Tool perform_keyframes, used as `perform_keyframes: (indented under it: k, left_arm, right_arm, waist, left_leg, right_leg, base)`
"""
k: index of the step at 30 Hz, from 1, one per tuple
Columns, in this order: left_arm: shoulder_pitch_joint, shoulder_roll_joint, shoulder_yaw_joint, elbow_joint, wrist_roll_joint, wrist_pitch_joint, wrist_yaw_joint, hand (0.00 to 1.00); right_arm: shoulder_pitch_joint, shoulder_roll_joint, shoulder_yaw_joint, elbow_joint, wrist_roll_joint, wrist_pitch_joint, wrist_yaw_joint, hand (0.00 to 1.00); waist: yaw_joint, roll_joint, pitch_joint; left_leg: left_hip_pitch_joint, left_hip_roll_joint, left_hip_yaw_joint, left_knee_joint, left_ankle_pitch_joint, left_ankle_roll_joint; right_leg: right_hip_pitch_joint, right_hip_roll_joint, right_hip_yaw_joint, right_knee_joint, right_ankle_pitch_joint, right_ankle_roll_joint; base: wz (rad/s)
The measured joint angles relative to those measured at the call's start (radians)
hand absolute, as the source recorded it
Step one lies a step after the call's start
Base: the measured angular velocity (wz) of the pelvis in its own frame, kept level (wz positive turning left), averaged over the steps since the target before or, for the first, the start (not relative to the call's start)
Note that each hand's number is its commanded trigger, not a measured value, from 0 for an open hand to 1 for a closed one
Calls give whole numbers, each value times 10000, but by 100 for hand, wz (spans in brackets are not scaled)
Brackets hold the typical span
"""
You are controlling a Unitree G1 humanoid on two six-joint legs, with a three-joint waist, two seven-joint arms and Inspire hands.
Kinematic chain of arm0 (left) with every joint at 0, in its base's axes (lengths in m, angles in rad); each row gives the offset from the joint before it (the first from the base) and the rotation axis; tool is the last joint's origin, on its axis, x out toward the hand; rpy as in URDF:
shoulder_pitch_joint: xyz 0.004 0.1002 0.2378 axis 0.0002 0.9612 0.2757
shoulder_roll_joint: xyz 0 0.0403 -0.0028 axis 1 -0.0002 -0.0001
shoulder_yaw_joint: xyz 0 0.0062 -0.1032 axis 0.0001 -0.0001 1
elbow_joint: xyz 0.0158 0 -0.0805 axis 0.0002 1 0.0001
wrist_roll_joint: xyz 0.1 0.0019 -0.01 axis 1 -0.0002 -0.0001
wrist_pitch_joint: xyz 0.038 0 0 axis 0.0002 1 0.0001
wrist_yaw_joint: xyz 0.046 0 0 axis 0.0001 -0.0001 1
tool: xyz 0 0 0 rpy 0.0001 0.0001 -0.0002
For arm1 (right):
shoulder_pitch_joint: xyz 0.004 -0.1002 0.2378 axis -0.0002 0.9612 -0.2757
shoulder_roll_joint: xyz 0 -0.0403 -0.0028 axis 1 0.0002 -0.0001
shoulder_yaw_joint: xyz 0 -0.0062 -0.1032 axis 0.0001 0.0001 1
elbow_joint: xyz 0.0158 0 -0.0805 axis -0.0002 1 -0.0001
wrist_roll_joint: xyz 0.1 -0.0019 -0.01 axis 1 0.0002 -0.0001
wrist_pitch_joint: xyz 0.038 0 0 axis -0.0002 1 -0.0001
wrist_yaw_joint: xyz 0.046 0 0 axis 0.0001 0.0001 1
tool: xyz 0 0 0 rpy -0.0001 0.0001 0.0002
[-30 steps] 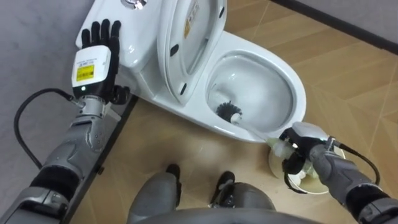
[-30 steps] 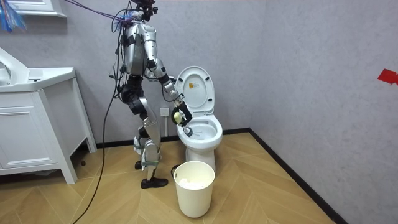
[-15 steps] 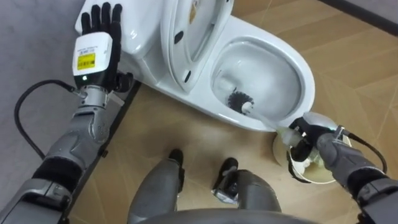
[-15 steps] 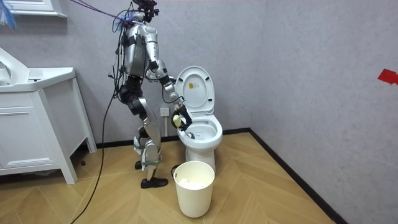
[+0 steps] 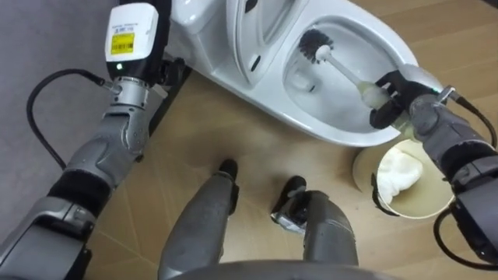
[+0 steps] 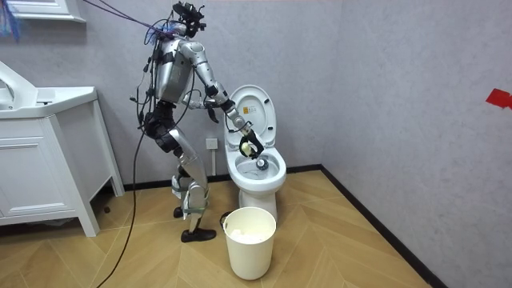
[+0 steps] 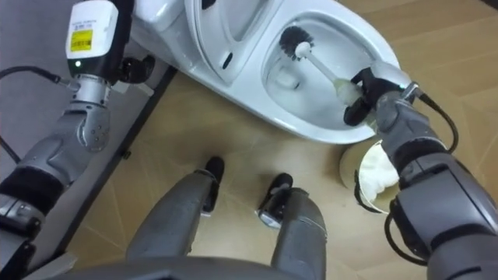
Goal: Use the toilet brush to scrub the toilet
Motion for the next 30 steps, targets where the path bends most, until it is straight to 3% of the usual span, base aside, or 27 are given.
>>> perform_keyframes:
  k: [5, 13, 18, 20, 25, 27, 30]
  left_arm:
    - [-68, 30, -54, -87, 18, -5, 42, 0]
    - [-112, 61, 51, -281, 140, -5, -78, 0]
    - [-175, 239, 49, -280, 235, -60, -451, 0]
    - [-193, 250, 22, -306, 233, -73, -596, 0]
    - [-379, 271, -228, -346, 228, -141, -999, 0]
    - [-366, 256, -288, -225, 221, -207, -1002, 0]
    - [-346, 251, -587, -193, 46, -191, -1031, 0]
  right_arm:
    - [-415, 1, 3, 10, 43, 546, -2, 100]
    - [-653, -39, 70, -283, -519, 807, 323, 100]
    - [-609, -60, 911, -996, -1989, 922, 790, 100]
    - [-412, -60, 1237, -1421, -3002, 922, 1088, 100]
    - [-141, -44, 1840, -1717, -3746, 1056, 1487, 100]
    - [-85, -23, 1908, -1723, -4031, 1137, 1519, 100]
    - [247, 6, 1989, -1748, -4063, 1372, 1500, 100]
  waist:
    - [149, -99, 39]
    - [192, -320, 27]
    - [265, -333, 19]
    - [341, -294, -2]
    - [575, -211, -46]
    - [602, -107, -97]
    - [614, 256, -210]
  left_leg:
    - [-85, 16, 27, 11, 5, -14]
    - [-170, 131, 5, 115, 11, -38]
    - [-118, 172, -59, 175, -5, -74]
    - [-125, 254, -129, 243, -22, -115]
    - [-131, 309, -432, 341, -79, -197]
    - [-117, 302, -457, 340, -85, -201]
    - [-117, 276, -577, 303, -102, -197]
  right_leg:
    - [-139, 24, 115, 113, 4, -10]
    - [-66, 138, 10, -78, 68, -61]
    - [3, 193, -97, -133, 79, -82]
    - [144, 271, -261, -276, 123, -141]
    - [392, 355, -625, -448, 152, -184]
    - [424, 358, -639, -451, 152, -184]
    - [539, 352, -784, -501, 144, -173]
  base:
    - [0]
    - [0]
    - [0]
    - [0]
    - [10]
    - [5]
    - [11]
